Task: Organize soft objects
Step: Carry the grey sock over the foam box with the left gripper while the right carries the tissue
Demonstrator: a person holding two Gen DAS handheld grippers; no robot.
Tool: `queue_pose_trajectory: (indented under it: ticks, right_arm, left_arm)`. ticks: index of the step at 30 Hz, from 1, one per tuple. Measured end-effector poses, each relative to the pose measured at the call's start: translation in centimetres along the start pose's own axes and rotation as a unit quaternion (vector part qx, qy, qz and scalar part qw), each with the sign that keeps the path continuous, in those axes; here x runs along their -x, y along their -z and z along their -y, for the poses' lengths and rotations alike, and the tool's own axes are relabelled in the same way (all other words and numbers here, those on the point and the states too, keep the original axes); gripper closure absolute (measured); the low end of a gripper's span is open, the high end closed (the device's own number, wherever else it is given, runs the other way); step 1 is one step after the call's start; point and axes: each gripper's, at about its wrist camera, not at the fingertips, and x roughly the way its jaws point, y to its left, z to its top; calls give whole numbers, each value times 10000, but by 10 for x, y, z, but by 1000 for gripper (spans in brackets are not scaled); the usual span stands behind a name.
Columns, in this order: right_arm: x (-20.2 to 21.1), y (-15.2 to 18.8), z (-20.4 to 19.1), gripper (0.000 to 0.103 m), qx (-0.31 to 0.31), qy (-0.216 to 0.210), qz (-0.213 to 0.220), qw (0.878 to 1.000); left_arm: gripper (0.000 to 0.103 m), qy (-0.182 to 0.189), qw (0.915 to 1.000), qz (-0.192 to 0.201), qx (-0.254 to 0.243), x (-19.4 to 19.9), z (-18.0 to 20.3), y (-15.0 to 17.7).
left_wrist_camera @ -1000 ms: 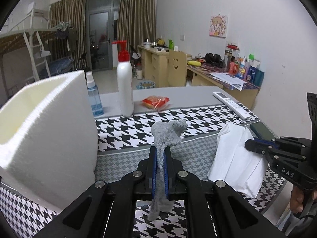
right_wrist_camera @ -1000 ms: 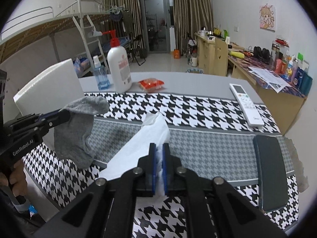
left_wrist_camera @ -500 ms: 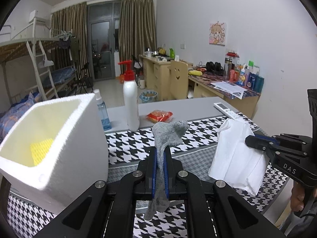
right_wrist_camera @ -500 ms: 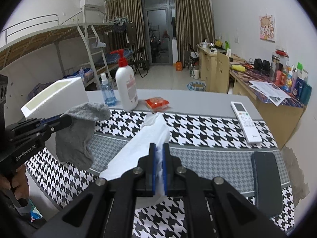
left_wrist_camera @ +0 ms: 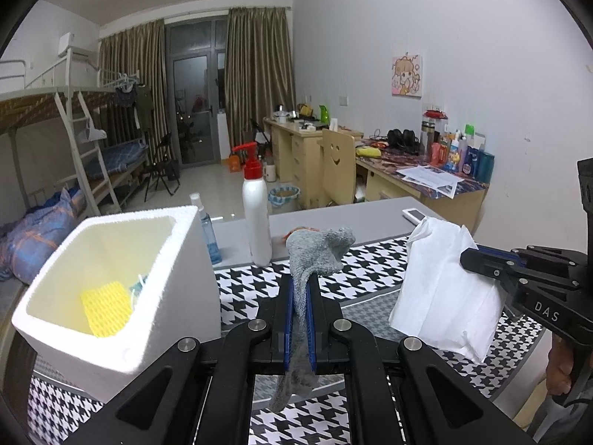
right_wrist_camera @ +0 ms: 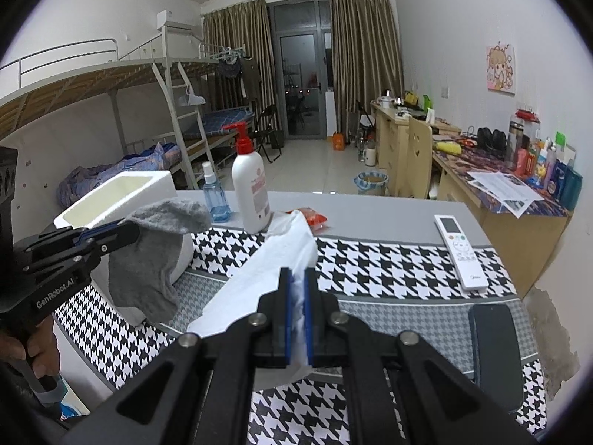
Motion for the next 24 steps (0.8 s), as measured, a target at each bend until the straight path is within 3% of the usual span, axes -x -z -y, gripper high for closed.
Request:
queue_pose_trajectory:
  ticks: [24]
  right_arm:
    - [13, -29, -36, 95, -15, 80, 520, 9986]
  left_arm:
    - [97, 150, 9984, 509, -201, 28, -15, -35]
